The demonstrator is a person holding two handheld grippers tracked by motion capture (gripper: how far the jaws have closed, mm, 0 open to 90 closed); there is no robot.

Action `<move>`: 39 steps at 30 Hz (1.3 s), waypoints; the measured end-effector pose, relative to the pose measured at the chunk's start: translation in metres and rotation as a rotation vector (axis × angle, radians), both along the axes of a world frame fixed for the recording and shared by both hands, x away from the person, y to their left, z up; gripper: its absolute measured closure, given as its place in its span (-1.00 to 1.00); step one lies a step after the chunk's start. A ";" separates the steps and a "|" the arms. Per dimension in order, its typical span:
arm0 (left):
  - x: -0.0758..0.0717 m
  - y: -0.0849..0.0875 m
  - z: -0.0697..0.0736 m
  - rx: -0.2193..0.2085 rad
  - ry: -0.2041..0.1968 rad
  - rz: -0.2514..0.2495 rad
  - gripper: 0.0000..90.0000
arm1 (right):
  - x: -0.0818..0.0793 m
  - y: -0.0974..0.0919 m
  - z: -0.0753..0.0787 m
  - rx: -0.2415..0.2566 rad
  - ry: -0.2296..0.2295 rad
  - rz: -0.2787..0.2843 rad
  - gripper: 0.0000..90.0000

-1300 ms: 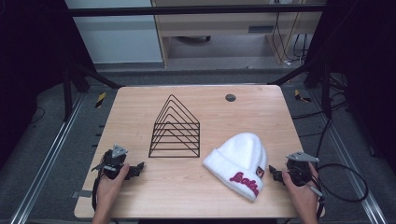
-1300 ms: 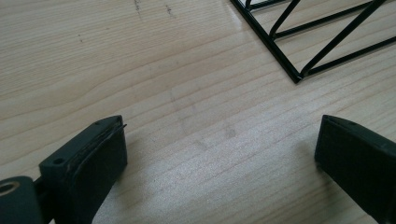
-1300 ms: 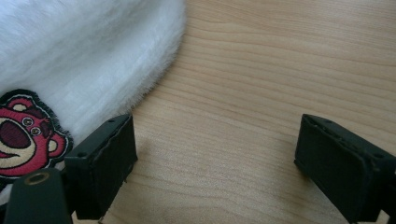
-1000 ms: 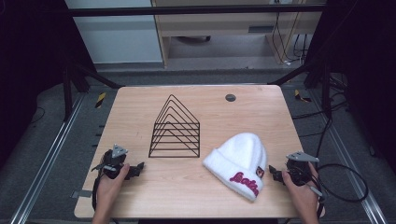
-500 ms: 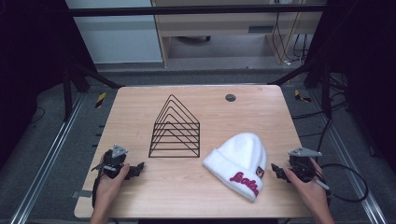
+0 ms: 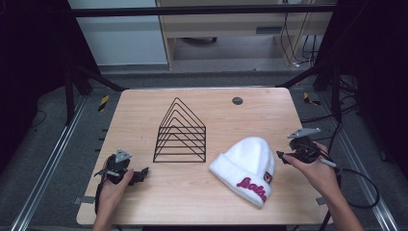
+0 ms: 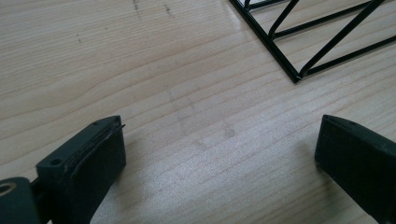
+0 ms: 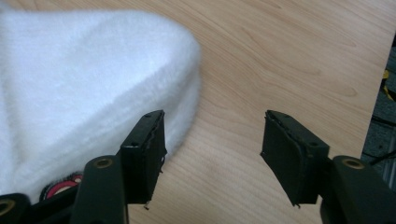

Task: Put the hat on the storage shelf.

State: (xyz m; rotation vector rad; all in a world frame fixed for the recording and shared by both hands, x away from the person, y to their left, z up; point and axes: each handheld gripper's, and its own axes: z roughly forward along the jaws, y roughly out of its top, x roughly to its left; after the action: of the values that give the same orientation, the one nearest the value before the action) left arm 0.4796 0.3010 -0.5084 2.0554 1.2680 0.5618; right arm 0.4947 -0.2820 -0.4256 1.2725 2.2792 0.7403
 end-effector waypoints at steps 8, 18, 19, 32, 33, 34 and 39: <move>0.000 0.000 0.000 0.000 0.000 0.000 -0.98 | 0.024 0.015 0.011 0.001 0.053 0.039 0.04; 0.000 0.000 0.000 0.000 0.001 -0.001 -0.98 | 0.049 0.033 0.004 0.061 0.120 0.055 0.12; 0.000 0.000 0.000 0.000 0.000 -0.001 -0.98 | 0.051 0.035 0.001 0.063 0.131 0.053 0.12; 0.000 0.000 0.000 0.001 0.000 -0.001 -0.98 | 0.073 0.048 -0.027 0.055 0.208 0.028 0.07; 0.000 0.000 0.000 0.001 0.000 0.000 -0.98 | 0.073 0.048 -0.029 0.051 0.214 0.028 0.07; 0.000 0.000 0.000 0.001 0.000 0.000 -0.98 | 0.073 0.048 -0.029 0.055 0.220 0.028 0.07; 0.000 0.000 0.000 0.001 0.000 0.000 -0.98 | 0.076 0.049 -0.033 0.049 0.241 0.018 0.10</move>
State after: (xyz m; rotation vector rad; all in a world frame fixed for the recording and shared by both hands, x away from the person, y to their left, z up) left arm 0.4796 0.3009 -0.5084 2.0560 1.2680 0.5622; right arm 0.5702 -0.2327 -0.4588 1.4338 2.4780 0.6855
